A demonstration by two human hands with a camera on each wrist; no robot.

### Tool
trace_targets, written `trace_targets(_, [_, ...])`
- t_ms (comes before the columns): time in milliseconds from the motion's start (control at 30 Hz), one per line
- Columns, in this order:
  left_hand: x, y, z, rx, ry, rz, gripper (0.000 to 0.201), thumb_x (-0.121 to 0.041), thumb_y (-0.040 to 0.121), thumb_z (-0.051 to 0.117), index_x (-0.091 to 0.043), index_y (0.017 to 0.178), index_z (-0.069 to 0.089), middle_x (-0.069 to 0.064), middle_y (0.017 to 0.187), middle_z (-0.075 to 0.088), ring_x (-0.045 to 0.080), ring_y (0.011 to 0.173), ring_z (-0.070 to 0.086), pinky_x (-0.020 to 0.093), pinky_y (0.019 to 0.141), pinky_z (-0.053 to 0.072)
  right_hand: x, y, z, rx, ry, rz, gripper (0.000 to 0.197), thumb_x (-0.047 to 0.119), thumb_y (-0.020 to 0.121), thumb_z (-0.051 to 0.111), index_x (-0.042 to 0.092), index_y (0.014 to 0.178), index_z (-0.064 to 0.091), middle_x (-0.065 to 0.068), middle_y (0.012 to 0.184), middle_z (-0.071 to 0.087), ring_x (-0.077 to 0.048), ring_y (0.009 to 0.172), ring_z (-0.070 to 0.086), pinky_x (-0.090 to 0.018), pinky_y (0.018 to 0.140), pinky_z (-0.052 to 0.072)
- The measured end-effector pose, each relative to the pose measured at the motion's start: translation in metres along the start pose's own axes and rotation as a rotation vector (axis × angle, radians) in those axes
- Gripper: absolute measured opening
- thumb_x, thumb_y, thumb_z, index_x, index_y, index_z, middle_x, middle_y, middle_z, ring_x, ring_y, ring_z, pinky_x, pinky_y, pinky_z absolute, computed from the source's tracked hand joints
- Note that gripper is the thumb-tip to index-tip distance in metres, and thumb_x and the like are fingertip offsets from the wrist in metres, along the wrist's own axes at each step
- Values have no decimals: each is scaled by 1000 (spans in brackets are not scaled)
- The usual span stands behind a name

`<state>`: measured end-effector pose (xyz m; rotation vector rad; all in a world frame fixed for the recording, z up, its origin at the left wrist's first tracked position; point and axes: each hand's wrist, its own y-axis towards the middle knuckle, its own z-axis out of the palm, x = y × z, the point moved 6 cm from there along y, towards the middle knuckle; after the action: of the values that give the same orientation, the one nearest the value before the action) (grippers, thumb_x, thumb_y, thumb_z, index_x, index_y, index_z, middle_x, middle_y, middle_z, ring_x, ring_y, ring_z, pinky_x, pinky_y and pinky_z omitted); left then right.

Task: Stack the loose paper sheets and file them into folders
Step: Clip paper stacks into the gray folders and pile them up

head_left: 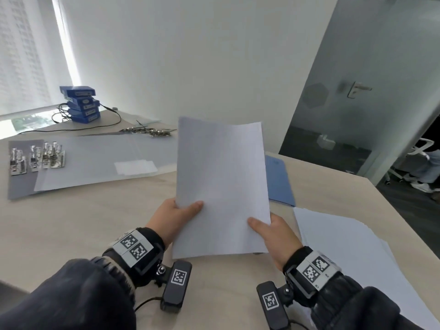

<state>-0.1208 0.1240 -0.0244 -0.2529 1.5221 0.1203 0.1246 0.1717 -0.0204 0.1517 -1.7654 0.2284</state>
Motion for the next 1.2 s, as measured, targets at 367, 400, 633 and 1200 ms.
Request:
trace_targets(367, [-42,76,-135,-341,1130,79,26,-40,94,58,-39,119,63,-7,137,60,20,119,59,38,102,41,-14,38,35,-171,139,98,11,11,97,61,15,101,70,6,91,77,-16,84,71,-31,70,55])
trace_targets(400, [-43,85,-146,-335,1225,27,35,-42,93,59,-39,128,60,-7,143,56,20,125,55,41,107,37,-14,39,36,-172,157,104,11,10,97,61,15,101,70,6,91,77,-16,84,71,-31,70,55])
trace_targets(633, [-26,128,-206,-241,1500,-321,76,-59,80,66,-35,147,40,-3,150,45,30,141,38,51,112,32,-13,43,37,-160,153,146,9,13,99,59,17,100,67,2,90,74,-18,77,66,-26,53,45])
trace_targets(1200, [-62,93,-153,-235,1605,52,32,-27,108,37,-26,121,66,3,111,70,24,93,65,32,78,48,9,12,28,-137,256,110,7,17,97,62,16,103,67,-4,90,72,-24,74,60,-29,50,40])
